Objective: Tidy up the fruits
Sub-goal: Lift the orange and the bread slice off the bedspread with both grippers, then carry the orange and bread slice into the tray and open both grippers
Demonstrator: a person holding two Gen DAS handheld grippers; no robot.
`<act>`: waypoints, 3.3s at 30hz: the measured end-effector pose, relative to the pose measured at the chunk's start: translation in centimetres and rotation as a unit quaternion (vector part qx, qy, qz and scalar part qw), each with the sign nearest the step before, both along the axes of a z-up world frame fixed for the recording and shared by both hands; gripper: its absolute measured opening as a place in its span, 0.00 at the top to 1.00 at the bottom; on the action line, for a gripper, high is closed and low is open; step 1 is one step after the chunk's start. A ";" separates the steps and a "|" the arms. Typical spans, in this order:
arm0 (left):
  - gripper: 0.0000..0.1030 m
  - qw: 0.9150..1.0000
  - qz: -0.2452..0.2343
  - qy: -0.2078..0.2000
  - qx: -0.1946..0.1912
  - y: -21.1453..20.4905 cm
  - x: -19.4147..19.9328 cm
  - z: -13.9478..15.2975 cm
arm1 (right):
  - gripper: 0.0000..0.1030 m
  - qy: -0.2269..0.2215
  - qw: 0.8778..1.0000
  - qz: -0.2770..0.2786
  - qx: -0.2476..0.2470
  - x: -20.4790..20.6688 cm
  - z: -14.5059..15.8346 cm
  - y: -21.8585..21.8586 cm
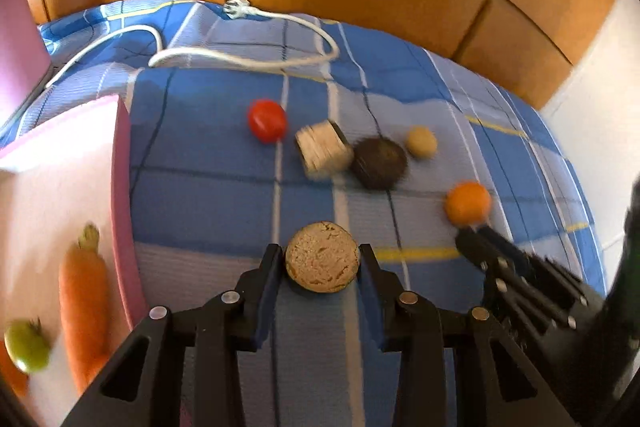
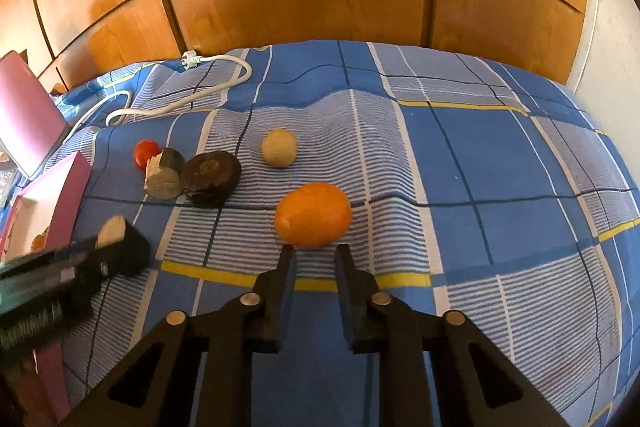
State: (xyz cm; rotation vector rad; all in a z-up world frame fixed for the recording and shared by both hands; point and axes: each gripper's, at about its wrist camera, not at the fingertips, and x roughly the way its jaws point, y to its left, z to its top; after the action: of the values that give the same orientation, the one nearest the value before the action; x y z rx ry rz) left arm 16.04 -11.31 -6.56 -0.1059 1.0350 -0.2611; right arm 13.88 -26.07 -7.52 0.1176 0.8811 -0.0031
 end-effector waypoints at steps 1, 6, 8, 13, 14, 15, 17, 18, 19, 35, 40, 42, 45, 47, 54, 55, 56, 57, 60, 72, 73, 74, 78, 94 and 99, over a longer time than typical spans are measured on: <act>0.63 1.000 -0.005 0.001 0.001 -0.2 -0.7 -0.1 | 0.83 0.000 1.000 0.001 0.000 -0.2 0.0 0.0; 0.63 1.000 -0.026 -0.003 0.005 -0.9 -3.3 0.0 | 0.88 0.000 1.000 0.006 0.005 -1.8 0.0 -0.3; 0.63 1.000 -0.031 -0.003 0.005 -1.1 -4.1 0.0 | 0.89 0.001 1.000 0.008 0.007 -2.4 0.0 -0.5; 0.63 0.999 -0.036 -0.010 0.010 -1.3 -5.2 0.0 | 0.88 0.006 0.999 0.006 0.047 -3.2 0.0 -1.5; 0.63 0.999 -0.034 -0.009 0.009 -1.2 -5.3 0.0 | 0.81 0.008 0.998 0.005 0.058 -3.0 0.0 -1.7; 0.63 0.999 -0.031 -0.009 0.007 -1.0 -5.3 -0.1 | 0.72 0.008 0.998 0.005 0.065 -2.9 0.1 -1.7; 0.63 1.000 -0.029 -0.008 0.005 -0.9 -5.3 -0.1 | 0.69 0.003 0.997 0.004 0.074 -2.4 0.4 -1.7; 0.63 1.000 -0.029 -0.009 0.005 -0.9 -5.3 -0.1 | 0.67 0.002 0.997 0.004 0.076 -2.1 0.5 -1.6; 0.63 0.999 -0.030 -0.010 0.007 -1.0 -5.3 -0.1 | 0.66 0.000 0.997 0.003 0.078 -1.9 0.6 -1.6; 0.63 0.999 -0.025 -0.031 0.015 -1.5 -4.6 -0.1 | 0.67 0.002 0.999 0.016 0.037 2.1 0.4 -0.5; 0.64 0.999 -0.023 -0.028 0.014 -1.5 -4.9 0.0 | 0.68 0.007 0.999 0.017 0.043 1.0 0.6 -0.6; 0.64 0.999 -0.023 -0.029 0.015 -1.4 -5.1 0.1 | 0.67 0.011 0.999 0.018 0.045 0.2 0.6 -0.6; 0.64 0.999 -0.024 -0.032 0.017 -1.3 -5.7 0.2 | 0.67 0.013 0.998 0.017 0.051 -0.9 0.5 -0.6; 0.64 0.999 -0.025 -0.035 0.016 -1.3 -6.0 0.4 | 0.67 0.014 0.998 0.017 0.051 -1.7 0.5 -0.5; 0.64 0.998 -0.028 -0.049 0.013 -0.9 -7.2 1.7 | 0.67 0.020 0.998 0.020 0.055 -4.0 0.5 -0.3; 0.64 0.998 -0.028 -0.050 0.013 -0.8 -7.3 1.8 | 0.67 0.020 0.998 0.021 0.055 -4.3 0.5 -0.2; 0.64 0.998 -0.028 -0.052 0.013 -0.8 -7.6 1.9 | 0.67 0.021 0.998 0.022 0.055 -4.4 0.5 -0.1; 0.64 0.998 -0.028 -0.053 0.013 -0.7 -7.8 2.0 | 0.67 0.022 0.998 0.022 0.056 -4.7 0.5 0.0; 0.64 0.998 -0.027 -0.057 0.010 -0.4 -8.3 2.3 | 0.67 0.024 0.998 0.024 0.061 -5.2 0.6 0.2; 0.64 0.997 -0.009 -0.077 -0.003 1.8 -9.6 4.0 | 0.68 0.000 0.997 0.044 0.061 -6.5 2.8 2.0; 0.64 0.997 -0.004 -0.078 -0.005 2.3 -9.6 4.1 | 0.68 -0.002 0.997 0.048 0.062 -6.6 3.1 2.3; 0.64 0.997 0.002 -0.079 -0.006 2.8 -9.7 4.2 | 0.68 -0.003 0.997 0.052 0.063 -6.7 3.3 2.7; 0.64 0.996 0.030 -0.084 -0.012 5.2 -9.5 4.8 | 0.68 -0.008 0.995 0.069 0.067 -6.9 4.0 4.0; 0.63 0.982 0.165 -0.087 -0.004 17.9 -6.8 4.9 | 0.68 0.004 0.971 0.217 0.099 -5.9 6.0 14.0; 0.63 0.979 0.187 -0.086 -0.002 20.0 -6.5 4.8 | 0.66 0.024 0.961 0.259 0.095 -5.6 5.2 17.8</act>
State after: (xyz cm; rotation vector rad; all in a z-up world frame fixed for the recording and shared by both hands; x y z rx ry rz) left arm 9.56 8.70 -1.77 -0.2744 0.8225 0.0697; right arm 8.32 -8.32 -2.28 0.0625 0.9398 0.5713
